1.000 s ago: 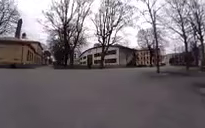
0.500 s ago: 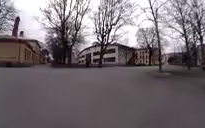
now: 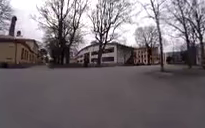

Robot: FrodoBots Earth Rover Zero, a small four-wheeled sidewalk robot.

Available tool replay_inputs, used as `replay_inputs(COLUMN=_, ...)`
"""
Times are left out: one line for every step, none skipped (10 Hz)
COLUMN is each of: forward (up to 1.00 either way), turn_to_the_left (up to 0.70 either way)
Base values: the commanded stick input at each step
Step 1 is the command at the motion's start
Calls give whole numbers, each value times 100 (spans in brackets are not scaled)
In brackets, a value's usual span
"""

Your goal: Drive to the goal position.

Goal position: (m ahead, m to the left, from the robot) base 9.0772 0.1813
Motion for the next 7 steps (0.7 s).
replay_inputs(forward=85, turn_to_the_left=0)
replay_inputs(forward=85, turn_to_the_left=0)
replay_inputs(forward=85, turn_to_the_left=0)
replay_inputs(forward=85, turn_to_the_left=0)
replay_inputs(forward=85, turn_to_the_left=0)
replay_inputs(forward=85, turn_to_the_left=0)
replay_inputs(forward=85, turn_to_the_left=0)
